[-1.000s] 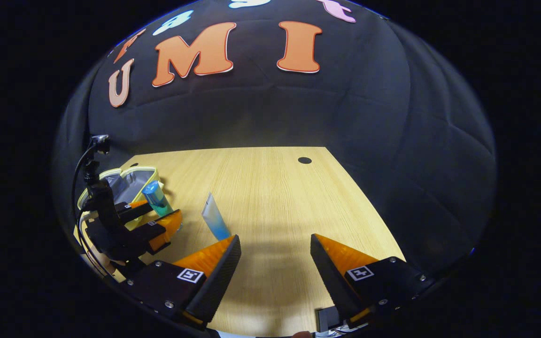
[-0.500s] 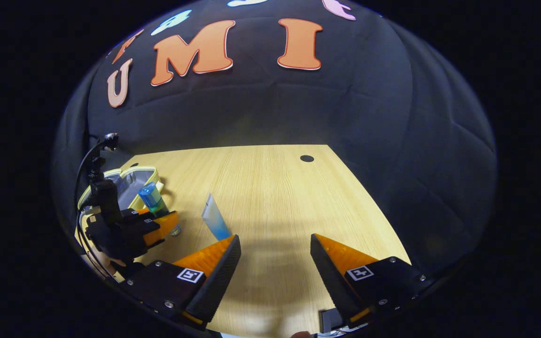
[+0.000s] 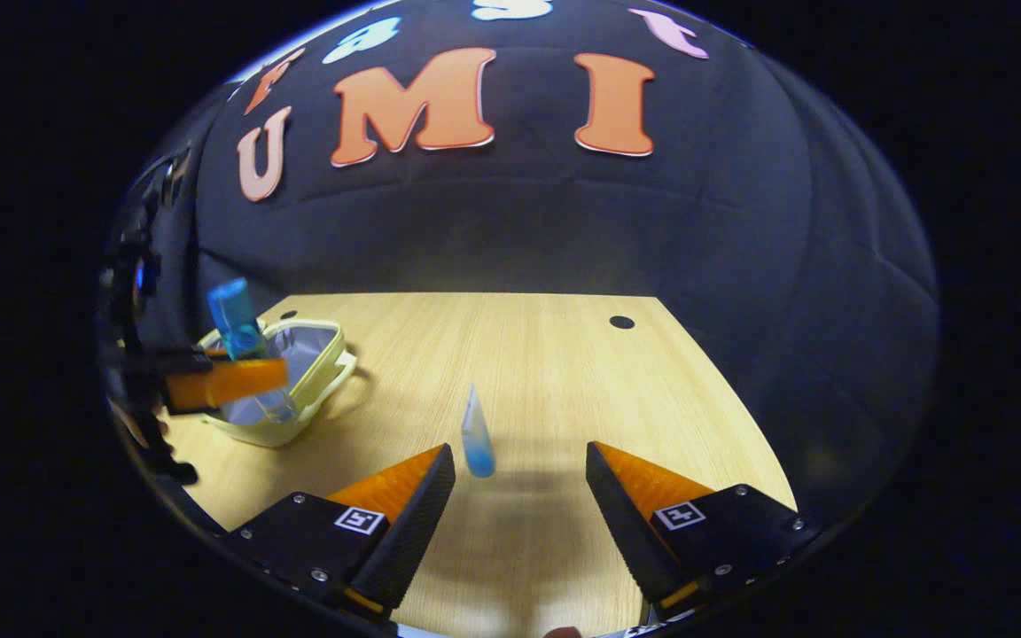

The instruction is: First open the suitcase, pack the skin care products into it, and then close the suitcase.

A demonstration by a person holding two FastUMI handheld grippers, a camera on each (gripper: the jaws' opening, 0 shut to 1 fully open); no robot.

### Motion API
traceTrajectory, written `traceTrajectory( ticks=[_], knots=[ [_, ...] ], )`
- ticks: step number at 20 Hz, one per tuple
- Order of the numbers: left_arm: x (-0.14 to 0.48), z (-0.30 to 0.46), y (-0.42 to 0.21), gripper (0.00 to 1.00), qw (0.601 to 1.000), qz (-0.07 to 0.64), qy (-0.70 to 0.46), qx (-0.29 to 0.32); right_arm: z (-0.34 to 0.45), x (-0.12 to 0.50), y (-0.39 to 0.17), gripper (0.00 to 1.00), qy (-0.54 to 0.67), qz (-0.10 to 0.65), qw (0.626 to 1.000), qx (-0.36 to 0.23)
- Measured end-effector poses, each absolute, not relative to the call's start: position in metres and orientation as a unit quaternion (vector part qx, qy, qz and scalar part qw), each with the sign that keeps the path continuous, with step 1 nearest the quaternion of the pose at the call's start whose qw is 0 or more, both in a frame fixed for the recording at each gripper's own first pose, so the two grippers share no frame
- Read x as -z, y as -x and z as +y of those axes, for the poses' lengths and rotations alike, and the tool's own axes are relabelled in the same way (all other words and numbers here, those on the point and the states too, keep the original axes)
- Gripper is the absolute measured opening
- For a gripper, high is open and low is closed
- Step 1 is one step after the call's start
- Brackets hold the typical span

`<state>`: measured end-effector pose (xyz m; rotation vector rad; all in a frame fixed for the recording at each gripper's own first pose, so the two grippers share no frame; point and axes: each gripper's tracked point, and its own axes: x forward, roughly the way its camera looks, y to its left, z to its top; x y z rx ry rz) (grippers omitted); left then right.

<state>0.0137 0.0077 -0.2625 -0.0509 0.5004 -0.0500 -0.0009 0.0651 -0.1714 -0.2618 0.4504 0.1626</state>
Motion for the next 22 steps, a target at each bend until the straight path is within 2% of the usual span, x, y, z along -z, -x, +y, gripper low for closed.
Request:
traceTrajectory(
  ticks=[7,13,14,15,17,19,22],
  knots=[
    [0.225,0.076,0.025,0.45,0.965,0.261,-0.004,-0.029,0.093,0.227,-0.041,0.95,0.122,0.267,0.95,-0.104],
    [0.225,0.1,0.052,0.46,0.96,0.274,0.005,-0.058,0.098,0.271,-0.056,0.72,0.128,0.307,0.936,-0.116],
    [0.225,0.104,0.052,0.44,0.959,0.277,0.006,-0.06,0.097,0.275,-0.058,0.62,0.134,0.311,0.934,-0.114],
    [0.226,0.105,0.053,0.45,0.958,0.28,0.007,-0.06,0.094,0.278,-0.061,0.65,0.141,0.313,0.933,-0.109],
    [0.23,0.11,0.053,0.45,0.956,0.287,0.011,-0.059,0.087,0.282,-0.064,0.57,0.147,0.321,0.931,-0.095],
    [0.231,0.114,0.05,0.44,0.955,0.292,0.005,-0.055,0.089,0.281,-0.064,0.41,0.141,0.328,0.929,-0.1],
    [0.23,0.123,0.046,0.45,0.95,0.308,0.008,-0.04,0.096,0.278,-0.057,0.35,0.129,0.347,0.923,-0.103]
  ],
)
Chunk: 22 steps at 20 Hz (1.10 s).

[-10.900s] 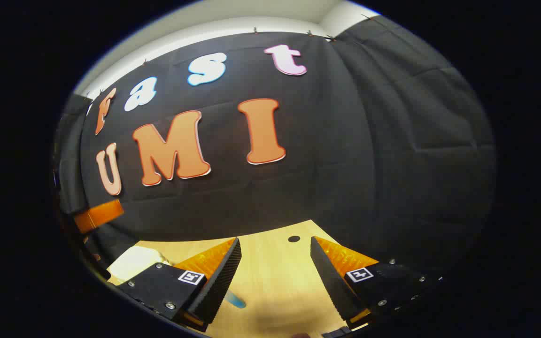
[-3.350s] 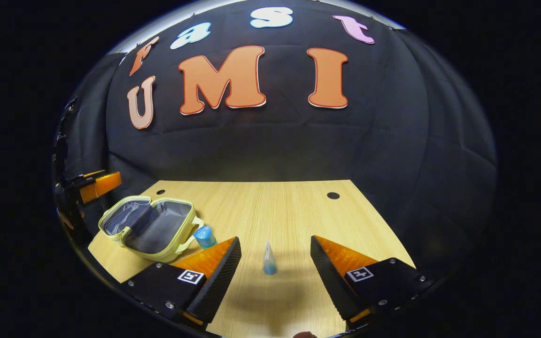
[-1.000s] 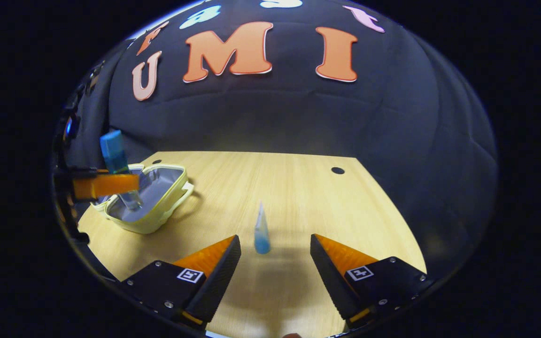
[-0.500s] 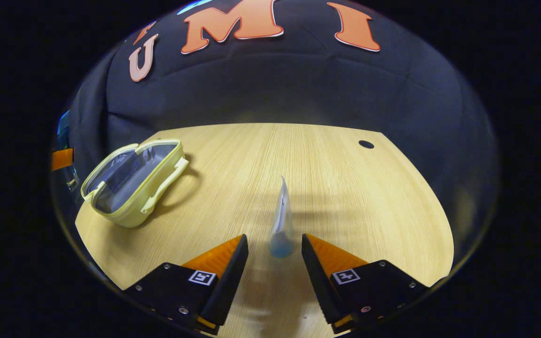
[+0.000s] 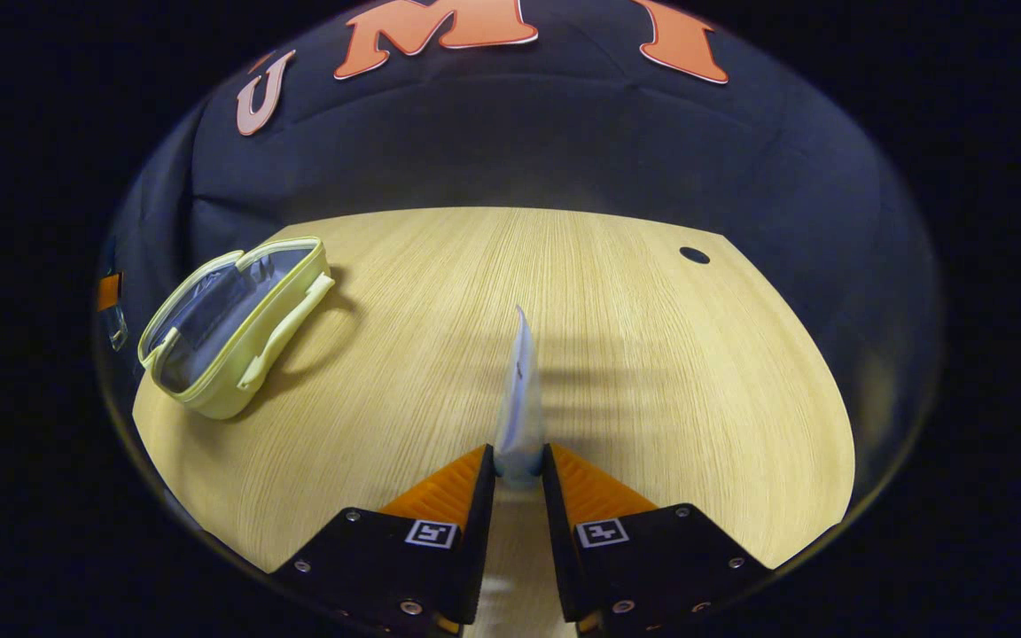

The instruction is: First open the suitcase, pack the skin care products into it, and then close the suitcase.

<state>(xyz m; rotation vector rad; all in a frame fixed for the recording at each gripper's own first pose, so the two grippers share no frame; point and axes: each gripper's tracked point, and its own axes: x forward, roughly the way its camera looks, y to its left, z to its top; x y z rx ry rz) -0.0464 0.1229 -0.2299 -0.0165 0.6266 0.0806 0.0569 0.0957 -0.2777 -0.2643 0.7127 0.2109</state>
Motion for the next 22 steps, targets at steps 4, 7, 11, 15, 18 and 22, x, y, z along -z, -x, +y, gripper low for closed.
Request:
traceTrajectory(
  ticks=[4,7,11,15,18,22],
  knots=[
    [0.228,0.145,0.042,0.45,0.935,0.353,-0.01,-0.019,0.128,0.239,-0.038,0.34,0.062,0.352,0.924,-0.133],
    [0.243,0.159,0.033,0.46,0.908,0.418,-0.011,0.003,0.16,0.213,-0.021,0.34,0.003,0.354,0.922,-0.155],
    [0.291,0.181,0.012,0.45,0.858,0.512,0.01,0.018,0.187,0.193,-0.001,0.34,-0.052,0.353,0.919,-0.166],
    [0.346,0.2,-0.007,0.46,0.825,0.564,0.039,-0.003,0.19,0.19,0.018,0.34,-0.047,0.356,0.92,-0.16],
    [0.366,0.212,-0.016,0.46,0.814,0.58,0.028,-0.011,0.181,0.193,0.028,0.34,-0.049,0.365,0.919,-0.144],
    [0.392,0.225,-0.021,0.46,0.798,0.601,0.03,-0.025,0.17,0.194,0.033,0.34,-0.053,0.369,0.919,-0.128]
  ],
)
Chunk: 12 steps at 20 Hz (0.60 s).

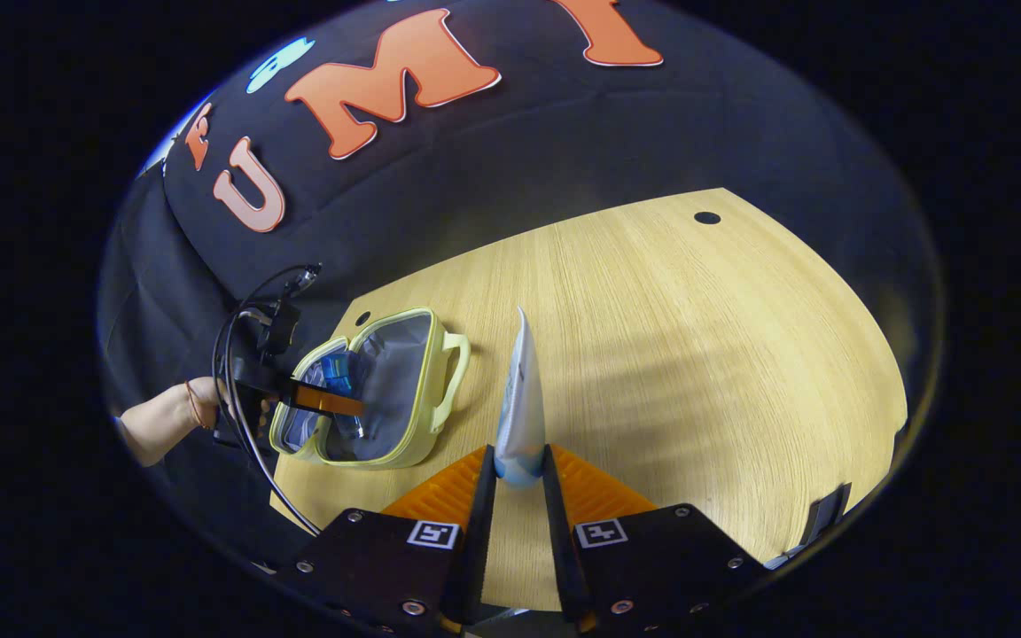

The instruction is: First open the suitcase, pack the skin care products into it, and then close the suitcase.

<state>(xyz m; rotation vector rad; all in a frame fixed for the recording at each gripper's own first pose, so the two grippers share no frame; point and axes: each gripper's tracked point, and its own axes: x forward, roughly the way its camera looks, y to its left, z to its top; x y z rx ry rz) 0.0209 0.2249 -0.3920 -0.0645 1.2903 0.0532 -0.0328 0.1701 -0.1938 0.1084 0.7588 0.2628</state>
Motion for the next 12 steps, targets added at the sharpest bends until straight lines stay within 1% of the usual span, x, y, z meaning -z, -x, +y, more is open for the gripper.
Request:
traceTrajectory(
  ticks=[2,3,4,8,9,12],
  knots=[
    [0.399,0.224,-0.02,0.46,0.794,0.607,0.037,-0.028,0.167,0.194,0.033,0.34,-0.057,0.373,0.918,-0.122],
    [0.401,0.224,-0.021,0.46,0.794,0.607,0.041,-0.027,0.166,0.193,0.033,0.29,-0.058,0.373,0.918,-0.121],
    [0.403,0.223,-0.021,0.46,0.793,0.608,0.043,-0.027,0.165,0.193,0.032,0.34,-0.058,0.373,0.918,-0.119],
    [0.398,0.226,-0.03,0.49,0.804,0.593,0.037,-0.036,0.166,0.193,0.032,0.34,-0.054,0.377,0.917,-0.121],
    [0.396,0.221,-0.036,0.48,0.809,0.586,0.042,-0.028,0.167,0.192,0.032,0.34,-0.053,0.377,0.917,-0.122],
    [0.376,0.215,-0.042,1.0,0.826,0.562,0.021,-0.026,0.174,0.186,0.031,0.34,-0.046,0.373,0.917,-0.132]
  ],
)
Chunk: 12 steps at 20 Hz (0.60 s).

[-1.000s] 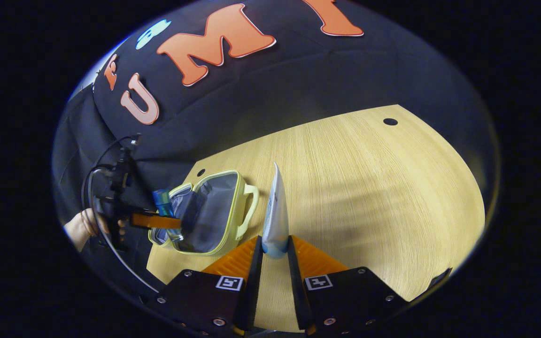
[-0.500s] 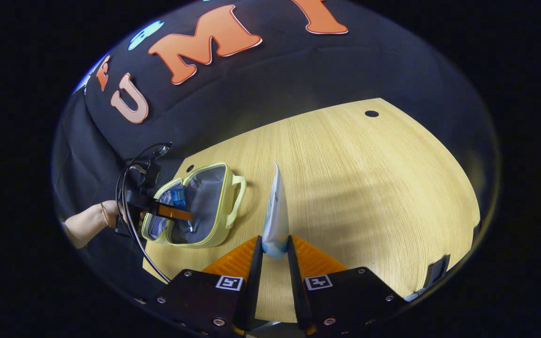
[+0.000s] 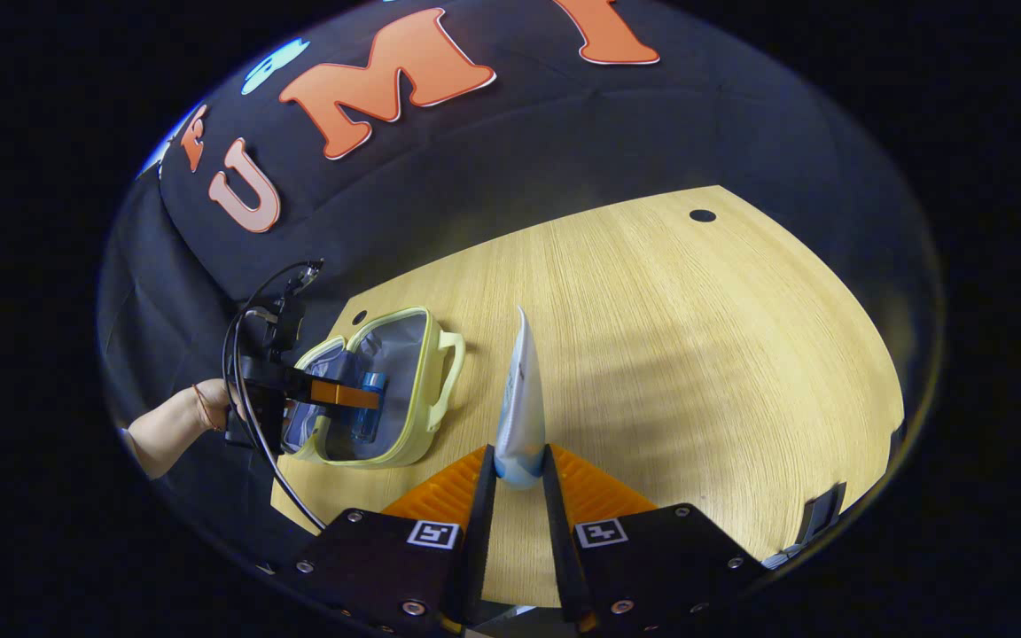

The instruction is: First open the suitcase, pack the skin care products into it, and then close the suitcase.

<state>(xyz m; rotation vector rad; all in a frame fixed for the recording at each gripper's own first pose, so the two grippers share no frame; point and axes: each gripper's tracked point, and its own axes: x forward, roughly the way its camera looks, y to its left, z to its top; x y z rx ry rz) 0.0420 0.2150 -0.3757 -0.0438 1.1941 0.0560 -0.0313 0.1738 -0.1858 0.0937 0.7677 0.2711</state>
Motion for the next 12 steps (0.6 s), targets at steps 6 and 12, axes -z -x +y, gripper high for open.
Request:
traceTrajectory(
  ticks=[6,12],
  knots=[
    [0.293,0.21,-0.057,0.99,0.905,0.425,0.0,-0.024,0.207,0.15,0.025,0.34,-0.005,0.369,0.911,-0.183],
    [0.216,0.237,-0.03,0.99,0.954,0.292,0.036,-0.062,0.294,0.126,0.025,0.34,0.045,0.406,0.871,-0.272]
  ],
)
